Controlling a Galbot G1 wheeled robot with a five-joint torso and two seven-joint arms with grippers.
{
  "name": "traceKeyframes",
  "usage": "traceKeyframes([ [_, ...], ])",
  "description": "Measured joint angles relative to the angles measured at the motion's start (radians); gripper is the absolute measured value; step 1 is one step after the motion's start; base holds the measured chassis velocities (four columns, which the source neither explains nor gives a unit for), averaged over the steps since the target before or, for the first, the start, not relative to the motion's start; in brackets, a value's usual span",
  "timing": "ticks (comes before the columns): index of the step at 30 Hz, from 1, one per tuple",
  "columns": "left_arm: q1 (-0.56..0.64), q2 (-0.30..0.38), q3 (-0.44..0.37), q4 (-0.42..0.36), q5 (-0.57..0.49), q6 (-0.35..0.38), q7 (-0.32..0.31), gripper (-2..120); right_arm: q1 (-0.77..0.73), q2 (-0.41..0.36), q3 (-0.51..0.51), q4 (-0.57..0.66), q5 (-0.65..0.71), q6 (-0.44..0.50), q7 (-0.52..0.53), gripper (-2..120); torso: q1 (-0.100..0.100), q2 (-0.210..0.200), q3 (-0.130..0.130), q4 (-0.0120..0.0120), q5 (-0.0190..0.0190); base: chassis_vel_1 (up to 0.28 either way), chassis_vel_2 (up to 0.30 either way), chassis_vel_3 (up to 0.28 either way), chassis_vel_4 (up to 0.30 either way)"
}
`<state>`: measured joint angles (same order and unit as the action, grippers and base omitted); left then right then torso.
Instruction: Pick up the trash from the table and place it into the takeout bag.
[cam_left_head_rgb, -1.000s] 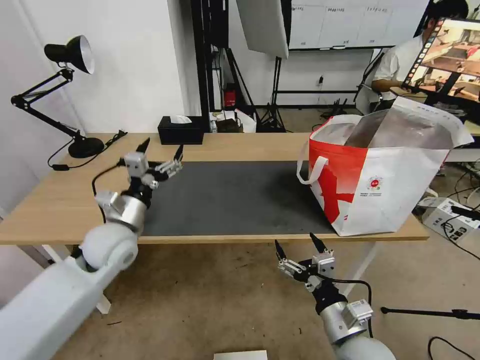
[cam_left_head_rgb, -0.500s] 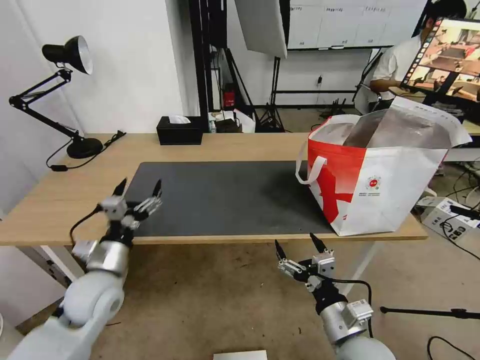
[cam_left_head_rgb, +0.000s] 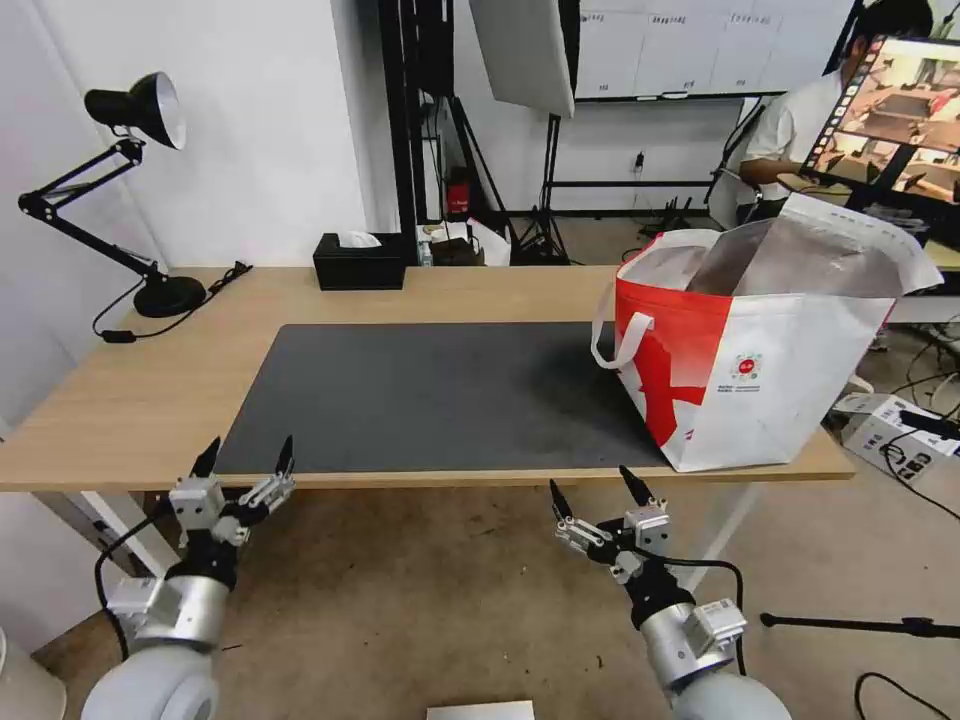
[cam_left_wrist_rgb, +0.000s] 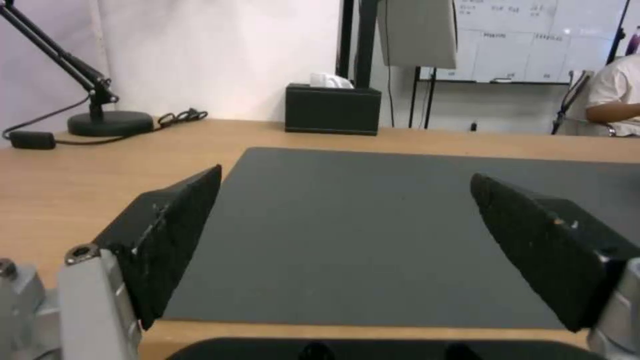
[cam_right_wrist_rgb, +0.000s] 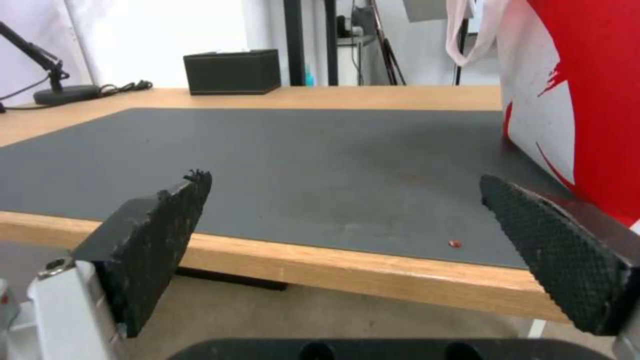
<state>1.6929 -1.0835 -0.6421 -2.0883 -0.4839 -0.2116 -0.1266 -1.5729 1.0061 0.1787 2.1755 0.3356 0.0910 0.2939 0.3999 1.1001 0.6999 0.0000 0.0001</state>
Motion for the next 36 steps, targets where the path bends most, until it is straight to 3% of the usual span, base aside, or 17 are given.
traceKeyframes([
  [10, 0.067, -0.026, -0.006, 0.023, 0.017, -0.073, 0.031, 100, 0.0, 0.0, 0.0, 0.0, 0.0, 0.0, 0.0, 100, 0.0, 0.0, 0.0, 0.0, 0.0, 0.0, 0.0, 0.0, 0.0],
  [36, 0.068, -0.027, 0.002, 0.026, 0.026, -0.073, 0.032, 100, 0.0, 0.0, 0.0, 0.0, 0.0, 0.0, 0.0, 100, 0.0, 0.0, 0.0, 0.0, -0.0001, 0.0, 0.0, 0.0, 0.0],
])
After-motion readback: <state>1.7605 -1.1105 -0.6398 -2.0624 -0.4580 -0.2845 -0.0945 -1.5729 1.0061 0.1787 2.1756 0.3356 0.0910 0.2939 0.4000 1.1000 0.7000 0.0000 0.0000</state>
